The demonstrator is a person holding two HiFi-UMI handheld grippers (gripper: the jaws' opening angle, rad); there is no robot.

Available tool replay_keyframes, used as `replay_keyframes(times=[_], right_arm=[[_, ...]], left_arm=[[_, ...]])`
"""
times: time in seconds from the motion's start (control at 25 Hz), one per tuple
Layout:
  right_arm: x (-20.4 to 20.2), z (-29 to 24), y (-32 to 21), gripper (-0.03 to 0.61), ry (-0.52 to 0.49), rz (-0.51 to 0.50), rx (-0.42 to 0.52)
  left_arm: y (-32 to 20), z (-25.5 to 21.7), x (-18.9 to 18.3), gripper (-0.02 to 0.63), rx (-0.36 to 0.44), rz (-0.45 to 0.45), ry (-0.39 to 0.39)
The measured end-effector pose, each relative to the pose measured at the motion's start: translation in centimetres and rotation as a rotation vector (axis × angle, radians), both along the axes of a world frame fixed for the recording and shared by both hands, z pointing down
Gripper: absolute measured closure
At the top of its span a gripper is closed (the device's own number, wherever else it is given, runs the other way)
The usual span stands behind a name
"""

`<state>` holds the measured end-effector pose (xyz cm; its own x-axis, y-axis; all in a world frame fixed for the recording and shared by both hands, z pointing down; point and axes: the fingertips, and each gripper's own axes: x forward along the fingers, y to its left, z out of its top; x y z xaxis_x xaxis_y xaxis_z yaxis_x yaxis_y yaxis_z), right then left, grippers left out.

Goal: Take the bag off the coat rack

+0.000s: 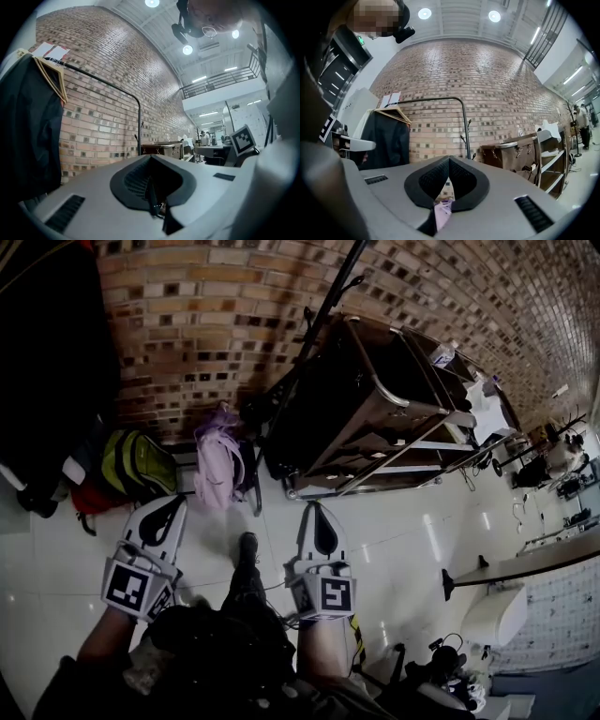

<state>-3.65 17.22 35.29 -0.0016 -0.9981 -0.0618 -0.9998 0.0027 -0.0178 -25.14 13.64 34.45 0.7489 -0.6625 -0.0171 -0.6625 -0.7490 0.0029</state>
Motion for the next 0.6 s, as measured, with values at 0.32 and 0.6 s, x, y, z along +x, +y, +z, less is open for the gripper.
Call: replay_keyframes(times=[0.32,0.6], right_arm=[[4.6,0.5,-8.7,0.565,-0.015,-0.045,0.017],[9.9,1.3,-15.8,0.565,-0.036,-0.051,0.023]], left_arm=[[-7.4,1.0,4.6,0.578,-0.006,-0.049,-0.026],[-14.2,0.8,10.0,0.578,-0.005,-0.065,-0.012]])
